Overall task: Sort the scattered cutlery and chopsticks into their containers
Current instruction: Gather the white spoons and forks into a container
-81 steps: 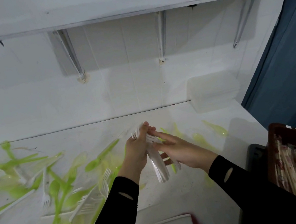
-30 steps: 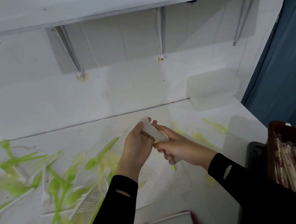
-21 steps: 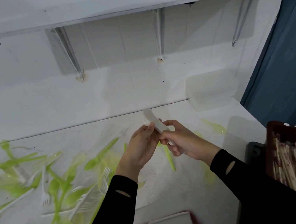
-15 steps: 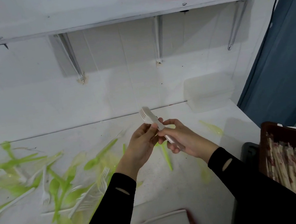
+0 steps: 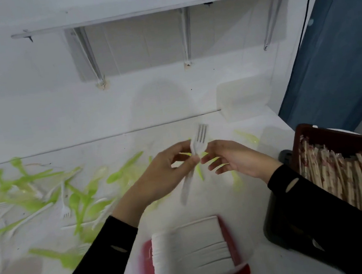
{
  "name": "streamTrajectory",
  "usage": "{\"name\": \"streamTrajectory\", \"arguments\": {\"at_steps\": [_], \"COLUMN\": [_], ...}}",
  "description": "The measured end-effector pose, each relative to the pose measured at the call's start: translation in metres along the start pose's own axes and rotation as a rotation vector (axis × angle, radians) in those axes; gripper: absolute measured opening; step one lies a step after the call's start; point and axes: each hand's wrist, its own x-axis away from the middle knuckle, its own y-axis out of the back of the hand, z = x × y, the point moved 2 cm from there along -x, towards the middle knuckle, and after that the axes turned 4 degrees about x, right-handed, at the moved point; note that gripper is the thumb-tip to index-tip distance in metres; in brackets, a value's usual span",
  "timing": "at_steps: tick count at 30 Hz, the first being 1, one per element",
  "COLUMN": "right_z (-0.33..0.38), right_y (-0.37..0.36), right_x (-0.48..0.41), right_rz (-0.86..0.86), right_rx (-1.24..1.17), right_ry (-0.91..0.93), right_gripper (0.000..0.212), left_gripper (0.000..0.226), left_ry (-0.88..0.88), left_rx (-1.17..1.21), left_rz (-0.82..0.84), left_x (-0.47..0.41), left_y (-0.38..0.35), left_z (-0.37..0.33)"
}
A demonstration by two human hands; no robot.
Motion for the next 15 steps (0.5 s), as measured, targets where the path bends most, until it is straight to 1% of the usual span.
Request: {"name": "streamTrajectory", "arguments": {"at_steps": [1,2,4,6,8,10,11,13,15], "right_z": [-0.002,-0.003,-0.007,-0.011,-0.015,-0.019,-0.020,-0.024,-0.027], "right_y": [-0.001,-0.001,-0.006,-0.005,-0.006,-0.008,-0.008,-0.008,-0.006], "right_x": [0.003,0.003,0.016,0.019,0.024,0.029,0.031,0.034,0.035], "right_rz": [-0.002,-0.006,-0.030,-0.061,-0.079,-0.077,-0.079,-0.089,-0.103], "right_rx": [0.002,-0.002,-0.002,0.024,0.030,0.038,0.040,0.036,0.039], "right_ry": [0.009,0.014,0.018,0.012,0.009,0.003,-0.001,-0.007,-0.020], "right_gripper": [0.033,0.033,0.028,0.026,0.029,0.031,0.032,0.034,0.035], "left_gripper": [0.025,0.025,0.025,0.027,0.032,0.040,0.044,0.048,0.046], "left_ry": [0.001,0.016,0.068,0.101,0.065,0.032,0.044,0.089,0.108], "left_rx": [-0.069,-0.091,-0.063,-0.113,-0.341,-0.660,-0.797,-0.952,-1.018], "left_rz": [0.044,0.092,0.201,0.309,0.394,0.447,0.474,0.531,0.529], "left_x": [0.008,0.014,0.037,0.050,0.060,0.066,0.069,0.074,0.077], "left_y": [-0.005,-0.009,-0.018,-0.025,-0.031,-0.039,-0.043,-0.052,-0.058], "left_z": [0.003,0.008,0.014,0.023,0.037,0.057,0.066,0.078,0.082]}}
